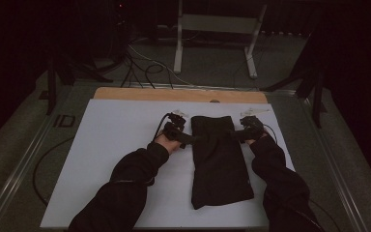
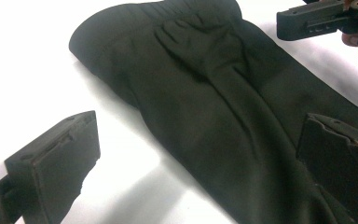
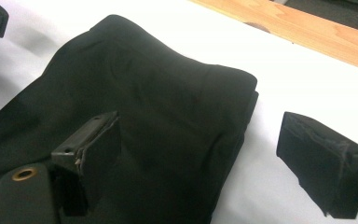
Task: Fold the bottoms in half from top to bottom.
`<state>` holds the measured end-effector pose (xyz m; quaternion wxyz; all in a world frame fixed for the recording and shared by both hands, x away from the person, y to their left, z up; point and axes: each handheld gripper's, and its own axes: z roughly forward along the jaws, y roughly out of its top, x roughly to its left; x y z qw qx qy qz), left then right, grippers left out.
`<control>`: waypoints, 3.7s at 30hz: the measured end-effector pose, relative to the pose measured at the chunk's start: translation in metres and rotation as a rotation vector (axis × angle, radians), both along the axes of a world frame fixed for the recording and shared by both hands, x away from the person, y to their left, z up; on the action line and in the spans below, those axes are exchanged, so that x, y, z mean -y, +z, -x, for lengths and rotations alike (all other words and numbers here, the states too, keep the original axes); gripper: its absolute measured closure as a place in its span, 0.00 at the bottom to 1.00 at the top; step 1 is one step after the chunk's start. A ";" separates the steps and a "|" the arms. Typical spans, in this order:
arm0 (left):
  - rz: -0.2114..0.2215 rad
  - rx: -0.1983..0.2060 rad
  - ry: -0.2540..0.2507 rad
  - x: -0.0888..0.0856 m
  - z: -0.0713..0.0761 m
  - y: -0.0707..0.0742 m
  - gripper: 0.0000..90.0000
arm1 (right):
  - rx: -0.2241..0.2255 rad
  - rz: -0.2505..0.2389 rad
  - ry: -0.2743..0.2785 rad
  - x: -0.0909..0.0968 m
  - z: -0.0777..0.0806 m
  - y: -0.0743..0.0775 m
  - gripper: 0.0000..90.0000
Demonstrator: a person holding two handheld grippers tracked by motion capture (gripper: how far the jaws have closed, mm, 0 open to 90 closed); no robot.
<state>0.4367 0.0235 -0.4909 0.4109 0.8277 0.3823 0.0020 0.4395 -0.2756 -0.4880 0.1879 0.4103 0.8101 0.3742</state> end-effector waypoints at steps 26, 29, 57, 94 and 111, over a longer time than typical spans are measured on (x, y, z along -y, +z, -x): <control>0.048 -0.055 0.057 0.005 -0.027 -0.022 0.03 | -0.077 -0.061 -0.039 0.005 -0.014 -0.012 0.15; 0.031 -0.063 0.068 0.006 -0.031 -0.025 0.08 | -0.090 -0.060 -0.056 0.005 -0.017 -0.015 0.15; 0.033 -0.072 0.087 0.007 -0.041 -0.036 0.82 | -0.165 0.025 -0.116 -0.005 -0.031 -0.031 0.47; 0.028 -0.035 0.064 0.007 -0.037 -0.022 0.93 | -0.094 0.052 -0.019 -0.013 -0.020 -0.013 0.97; 0.032 0.044 0.033 0.005 -0.042 0.010 0.94 | -0.039 -0.010 -0.029 -0.010 -0.019 0.009 0.97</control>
